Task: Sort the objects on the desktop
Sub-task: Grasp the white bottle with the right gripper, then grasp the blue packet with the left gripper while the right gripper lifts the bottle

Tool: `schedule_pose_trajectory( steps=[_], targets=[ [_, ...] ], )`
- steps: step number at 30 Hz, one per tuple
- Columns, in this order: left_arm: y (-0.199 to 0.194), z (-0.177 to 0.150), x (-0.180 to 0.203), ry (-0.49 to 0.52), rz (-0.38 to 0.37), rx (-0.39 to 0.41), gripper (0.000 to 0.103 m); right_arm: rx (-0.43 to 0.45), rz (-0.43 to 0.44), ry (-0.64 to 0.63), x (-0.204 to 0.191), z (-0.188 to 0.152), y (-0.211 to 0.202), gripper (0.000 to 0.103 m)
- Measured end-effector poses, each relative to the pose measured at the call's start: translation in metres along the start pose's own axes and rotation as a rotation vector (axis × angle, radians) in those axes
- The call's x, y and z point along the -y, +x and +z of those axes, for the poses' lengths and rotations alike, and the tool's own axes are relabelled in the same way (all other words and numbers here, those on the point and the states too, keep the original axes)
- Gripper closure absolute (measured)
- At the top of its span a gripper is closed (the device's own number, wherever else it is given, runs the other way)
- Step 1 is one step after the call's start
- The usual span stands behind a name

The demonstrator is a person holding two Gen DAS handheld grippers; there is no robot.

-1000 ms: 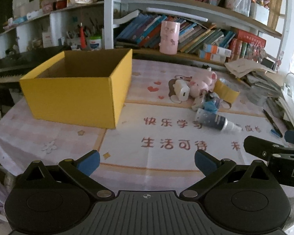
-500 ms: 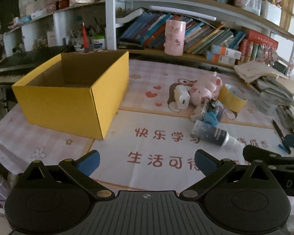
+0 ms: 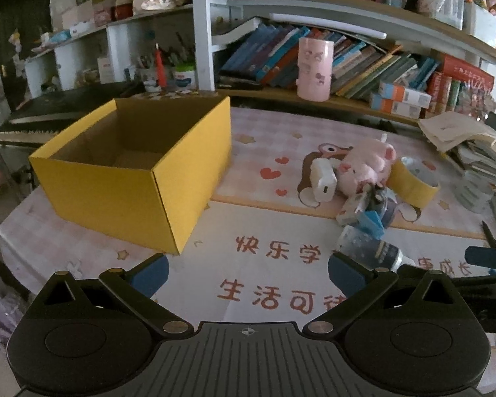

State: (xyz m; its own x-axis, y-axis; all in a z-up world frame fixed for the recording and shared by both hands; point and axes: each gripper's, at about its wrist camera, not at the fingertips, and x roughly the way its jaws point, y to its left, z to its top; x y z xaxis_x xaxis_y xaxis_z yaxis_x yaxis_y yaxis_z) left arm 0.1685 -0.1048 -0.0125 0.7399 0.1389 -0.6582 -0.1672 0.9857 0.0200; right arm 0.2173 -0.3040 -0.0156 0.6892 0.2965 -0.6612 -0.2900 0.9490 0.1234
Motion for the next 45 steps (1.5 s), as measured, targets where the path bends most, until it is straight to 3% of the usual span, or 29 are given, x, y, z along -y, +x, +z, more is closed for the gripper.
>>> schedule_pose_trajectory(
  steps=[11, 19, 24, 27, 32, 37, 40, 45],
  targets=[
    [0.005, 0.006, 0.001, 0.000, 0.069, -0.014, 0.000, -0.079, -0.009, -0.158, 0.001, 0.001, 0.060, 0.004],
    [0.006, 0.004, -0.001, -0.020, 0.108, -0.039, 0.000, -0.110, 0.037, -0.206, 0.001, 0.000, 0.084, 0.024],
    [0.009, 0.004, 0.006, -0.002, 0.091, -0.045, 0.000, -0.094, 0.081, -0.218, 0.002, 0.001, 0.080, 0.060],
    [0.011, 0.005, 0.012, 0.012, 0.064, -0.044, 0.000, -0.100, 0.106, -0.238, 0.003, -0.002, 0.073, 0.072],
    [0.020, 0.008, 0.027, 0.041, 0.000, -0.051, 0.000, -0.123, 0.108, -0.244, 0.013, -0.011, 0.055, 0.073],
    [0.039, 0.012, 0.050, 0.086, -0.123, -0.056, 0.001, -0.151, 0.027, -0.206, 0.038, -0.026, 0.032, 0.073],
    [0.053, 0.015, 0.075, 0.156, -0.189, -0.059, 0.009, -0.164, -0.045, -0.143, 0.055, -0.032, 0.022, 0.073],
    [0.075, 0.017, 0.117, 0.291, -0.257, -0.043, 0.037, -0.169, -0.109, -0.066, 0.077, -0.037, 0.014, 0.072]
  ],
)
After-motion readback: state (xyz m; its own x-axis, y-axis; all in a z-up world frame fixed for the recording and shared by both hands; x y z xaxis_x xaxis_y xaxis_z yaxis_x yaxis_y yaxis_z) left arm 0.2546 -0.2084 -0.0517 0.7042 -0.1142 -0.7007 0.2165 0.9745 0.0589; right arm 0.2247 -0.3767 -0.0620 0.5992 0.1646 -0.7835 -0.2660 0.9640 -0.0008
